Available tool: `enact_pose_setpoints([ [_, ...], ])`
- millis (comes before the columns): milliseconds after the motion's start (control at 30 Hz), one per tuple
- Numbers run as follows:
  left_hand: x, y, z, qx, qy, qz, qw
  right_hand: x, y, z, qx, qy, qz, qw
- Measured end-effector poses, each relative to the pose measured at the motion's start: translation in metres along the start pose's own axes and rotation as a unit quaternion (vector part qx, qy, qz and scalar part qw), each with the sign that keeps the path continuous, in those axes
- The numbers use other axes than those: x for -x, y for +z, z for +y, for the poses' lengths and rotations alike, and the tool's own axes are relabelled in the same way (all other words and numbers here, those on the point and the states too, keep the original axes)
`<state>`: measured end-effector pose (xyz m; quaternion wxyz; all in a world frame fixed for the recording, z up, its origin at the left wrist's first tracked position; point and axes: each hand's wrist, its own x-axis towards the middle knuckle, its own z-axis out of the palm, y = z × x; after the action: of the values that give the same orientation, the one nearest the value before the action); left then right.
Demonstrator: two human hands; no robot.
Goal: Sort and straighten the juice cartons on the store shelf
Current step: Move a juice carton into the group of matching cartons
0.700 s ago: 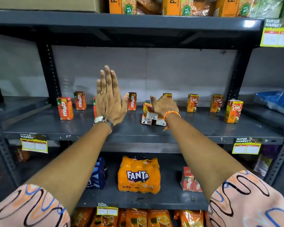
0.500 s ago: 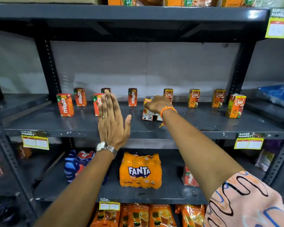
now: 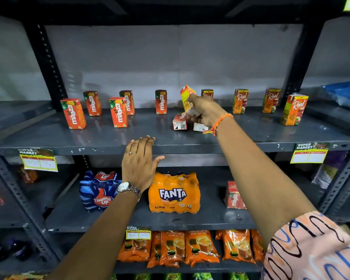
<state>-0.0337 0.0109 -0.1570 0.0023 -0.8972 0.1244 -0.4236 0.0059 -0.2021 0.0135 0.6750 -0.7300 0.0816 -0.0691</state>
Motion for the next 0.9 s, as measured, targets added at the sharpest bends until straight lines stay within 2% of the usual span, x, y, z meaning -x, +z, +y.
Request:
enact_pose_setpoints([
  [100, -0.001, 0.005, 0.004, -0.003, -0.015, 0.015, 1.0, 0.015, -0.013, 0.006, -0.158, 0.004, -0.026, 0.987],
  [400, -0.006, 0.019, 0.008, -0.012, -0.036, 0.075, 0.996, 0.071, -0.022, 0.041, -0.292, -0.048, -0.035, 0.955],
  [600, -0.006, 0.022, 0.008, 0.008, -0.034, 0.092, 0.995, 0.117, -0.032, 0.044, -0.211, -0.15, -0.046, 0.965],
  [900, -0.006, 0.029, 0.005, 0.029, -0.04, 0.136, 0.989, 0.192, -0.044, 0.053, -0.049, -0.284, 0.013, 0.958],
])
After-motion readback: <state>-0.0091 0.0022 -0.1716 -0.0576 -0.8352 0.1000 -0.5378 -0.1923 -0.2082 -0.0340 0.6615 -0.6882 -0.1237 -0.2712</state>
